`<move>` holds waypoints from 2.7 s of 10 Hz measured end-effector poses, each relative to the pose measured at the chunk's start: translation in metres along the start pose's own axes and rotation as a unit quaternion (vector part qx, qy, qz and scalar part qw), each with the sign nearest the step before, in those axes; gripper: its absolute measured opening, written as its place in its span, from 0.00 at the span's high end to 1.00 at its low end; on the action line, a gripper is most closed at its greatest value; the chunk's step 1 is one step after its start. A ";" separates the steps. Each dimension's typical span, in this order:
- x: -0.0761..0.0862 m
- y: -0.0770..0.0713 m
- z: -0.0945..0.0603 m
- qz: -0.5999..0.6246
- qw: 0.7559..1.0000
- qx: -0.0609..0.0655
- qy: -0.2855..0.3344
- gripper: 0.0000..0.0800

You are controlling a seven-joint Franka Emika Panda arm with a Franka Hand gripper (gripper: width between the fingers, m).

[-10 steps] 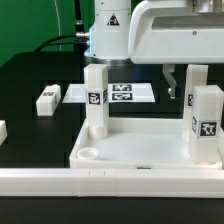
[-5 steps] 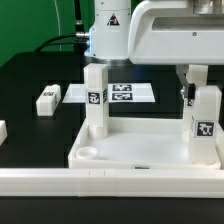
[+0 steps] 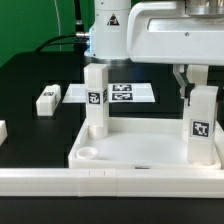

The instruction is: Assemble desk

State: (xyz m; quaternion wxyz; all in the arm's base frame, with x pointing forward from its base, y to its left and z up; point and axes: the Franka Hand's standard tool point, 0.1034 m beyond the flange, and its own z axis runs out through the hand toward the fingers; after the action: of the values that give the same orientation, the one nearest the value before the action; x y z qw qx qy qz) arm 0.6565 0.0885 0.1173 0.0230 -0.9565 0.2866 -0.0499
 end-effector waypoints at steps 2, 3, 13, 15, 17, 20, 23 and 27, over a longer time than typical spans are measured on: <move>0.000 0.000 0.000 0.107 0.994 0.004 -0.002 0.64; -0.001 -0.001 0.000 0.156 0.988 0.004 -0.003 0.64; 0.001 -0.001 0.000 0.423 0.906 0.011 -0.016 0.41; 0.001 -0.001 0.000 0.373 0.928 0.010 -0.015 0.27; -0.001 -0.002 -0.002 0.260 0.965 0.001 -0.012 0.19; -0.001 -0.001 -0.001 0.155 0.988 0.002 -0.012 0.19; -0.004 -0.006 -0.001 0.029 1.000 -0.006 -0.003 0.19; -0.002 -0.012 -0.003 -0.089 0.996 0.000 0.007 0.19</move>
Offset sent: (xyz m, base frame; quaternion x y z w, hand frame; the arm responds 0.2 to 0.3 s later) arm -0.0058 0.0099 -0.0024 0.0232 -0.0219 0.2866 0.9575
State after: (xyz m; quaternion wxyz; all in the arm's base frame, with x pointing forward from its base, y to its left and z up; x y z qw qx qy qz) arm 0.6608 0.0997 0.1210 0.0161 -0.9778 0.2005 -0.0587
